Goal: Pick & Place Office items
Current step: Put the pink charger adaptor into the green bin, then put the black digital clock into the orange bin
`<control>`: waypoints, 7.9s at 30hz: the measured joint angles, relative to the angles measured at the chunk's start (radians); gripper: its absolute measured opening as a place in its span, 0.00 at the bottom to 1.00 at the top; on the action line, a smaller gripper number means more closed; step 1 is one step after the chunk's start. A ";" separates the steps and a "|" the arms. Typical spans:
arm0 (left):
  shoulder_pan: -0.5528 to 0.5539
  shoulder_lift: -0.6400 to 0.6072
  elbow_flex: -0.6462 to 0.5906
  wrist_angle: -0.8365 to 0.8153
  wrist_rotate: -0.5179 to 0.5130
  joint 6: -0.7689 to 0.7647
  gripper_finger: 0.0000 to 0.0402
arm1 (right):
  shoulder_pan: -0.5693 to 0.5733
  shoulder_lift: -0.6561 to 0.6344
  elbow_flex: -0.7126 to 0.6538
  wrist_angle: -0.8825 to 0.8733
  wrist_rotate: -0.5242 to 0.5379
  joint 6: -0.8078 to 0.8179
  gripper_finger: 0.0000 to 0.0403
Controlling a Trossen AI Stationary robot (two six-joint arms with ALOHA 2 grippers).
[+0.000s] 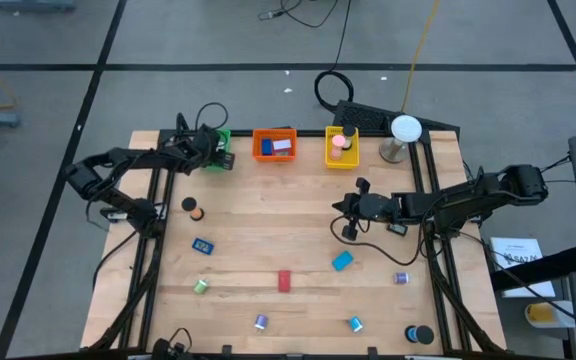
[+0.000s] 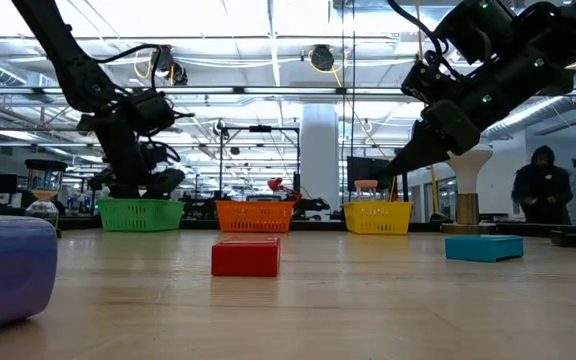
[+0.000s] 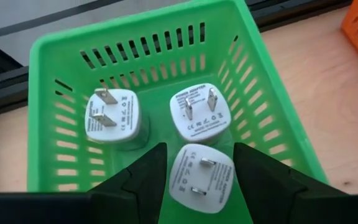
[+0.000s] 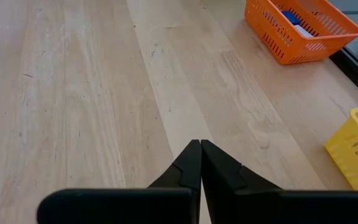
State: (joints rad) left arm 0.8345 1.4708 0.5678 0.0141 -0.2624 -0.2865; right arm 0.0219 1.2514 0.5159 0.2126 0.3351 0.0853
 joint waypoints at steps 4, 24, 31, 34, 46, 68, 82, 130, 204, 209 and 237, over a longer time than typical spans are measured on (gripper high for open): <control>0.001 0.000 0.026 -0.041 0.000 0.027 0.47 | 0.000 0.000 0.000 0.000 0.000 0.000 0.00; -0.017 -0.141 0.221 -0.512 -0.008 0.258 0.24 | 0.000 0.000 0.000 0.000 0.000 0.000 0.00; -0.021 -0.152 0.221 -0.660 0.076 0.320 0.03 | 0.000 0.000 0.000 0.000 0.000 0.000 0.00; -0.026 -0.127 0.220 -0.613 0.092 0.334 0.02 | 0.000 0.000 0.000 0.000 0.000 0.000 0.00; 0.017 -0.030 0.219 -0.553 0.107 0.371 0.02 | 0.000 0.000 0.000 0.000 0.000 -0.003 0.00; 0.073 -0.032 0.219 -0.409 0.127 0.390 0.01 | 0.000 0.000 0.000 0.000 0.000 -0.003 0.00; -0.154 -0.242 0.185 -0.372 0.125 0.299 0.04 | 0.000 0.000 0.000 -0.006 0.000 -0.003 0.00; -0.676 -0.107 -0.267 0.817 0.305 0.283 0.04 | 0.030 -0.073 0.137 -1.233 -0.210 0.551 0.68; -0.714 -0.107 -0.267 0.757 0.226 0.263 0.04 | -0.118 0.620 0.769 -0.333 -0.185 -0.195 0.59; -0.732 -0.107 -0.267 0.743 0.225 0.249 0.04 | -0.101 0.513 0.552 -0.158 -0.126 -0.184 0.37; -0.751 0.094 0.059 0.431 0.096 0.225 0.41 | -0.099 0.128 -0.324 0.975 -0.097 -0.076 0.05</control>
State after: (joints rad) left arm 0.0837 1.5652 0.6266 0.4455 -0.1667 -0.0617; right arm -0.0767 1.3795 0.1916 1.1880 0.2379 0.0093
